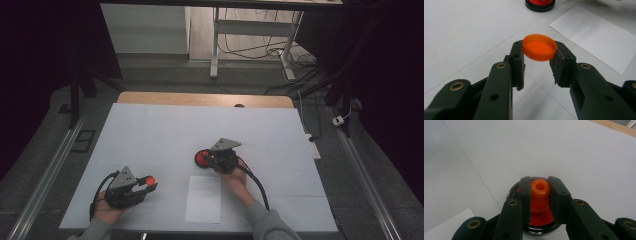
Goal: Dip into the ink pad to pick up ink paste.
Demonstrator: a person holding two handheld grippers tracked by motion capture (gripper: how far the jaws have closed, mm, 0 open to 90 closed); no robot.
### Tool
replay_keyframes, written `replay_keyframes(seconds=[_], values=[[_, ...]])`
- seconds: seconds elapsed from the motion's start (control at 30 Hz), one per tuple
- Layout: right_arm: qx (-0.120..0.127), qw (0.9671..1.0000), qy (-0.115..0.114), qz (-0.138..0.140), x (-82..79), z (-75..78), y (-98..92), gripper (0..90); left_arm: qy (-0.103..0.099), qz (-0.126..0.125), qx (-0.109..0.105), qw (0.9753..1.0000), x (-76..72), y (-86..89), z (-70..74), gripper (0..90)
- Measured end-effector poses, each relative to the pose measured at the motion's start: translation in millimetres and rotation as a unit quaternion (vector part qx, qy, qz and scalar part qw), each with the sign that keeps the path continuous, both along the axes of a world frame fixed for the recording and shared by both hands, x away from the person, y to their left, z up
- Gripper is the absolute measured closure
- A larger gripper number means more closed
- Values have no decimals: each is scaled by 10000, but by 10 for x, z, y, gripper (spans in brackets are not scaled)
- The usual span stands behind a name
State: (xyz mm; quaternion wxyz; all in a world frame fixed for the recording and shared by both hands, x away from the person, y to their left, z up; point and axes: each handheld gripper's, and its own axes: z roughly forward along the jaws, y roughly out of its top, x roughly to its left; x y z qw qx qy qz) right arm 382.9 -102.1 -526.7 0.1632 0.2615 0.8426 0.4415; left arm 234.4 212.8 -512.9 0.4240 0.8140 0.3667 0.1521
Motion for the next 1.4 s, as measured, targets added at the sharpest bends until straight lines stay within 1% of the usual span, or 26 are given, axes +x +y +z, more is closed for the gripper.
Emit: replay_keyframes(seconds=[0.07,0.17,0.27,0.3,0.37,0.4,0.43,0.53,0.67,0.8,1.0,1.23,1.4], values=[[-28,10000,-9,-15,-7,3,5,726,3,-1,11,10000,1,3,-2,648],[-2,10000,5,-20,-3,5,10,725,6,16,13,10000,8,7,-9,648],[67,9999,146,36,31,21,-21,722,1,25,-2,10000,11,15,-6,648],[247,9996,121,69,37,32,-41,723,-2,20,-6,10000,13,18,-5,648],[527,9986,71,58,32,127,-93,722,-11,34,-1,10000,18,20,-8,648],[613,9981,-9,51,19,180,-109,722,-10,41,2,10000,20,20,-10,648],[633,9980,-69,46,6,224,-122,722,-8,45,6,10000,21,21,-10,648],[618,9980,-105,69,-16,263,-133,723,-18,48,0,10000,13,23,-3,648],[431,9990,-14,103,-22,215,-97,723,-31,52,3,10000,7,29,1,648],[345,9993,2,148,-28,179,-54,722,-23,44,-1,10000,13,39,-3,647],[306,9995,-12,89,-18,156,-44,722,-30,46,9,10000,11,31,1,647],[275,9996,1,103,-6,129,-27,722,-6,14,10,10000,13,23,-6,647],[129,9999,7,91,8,84,-1,722,13,10,12,10000,12,17,-10,647]])
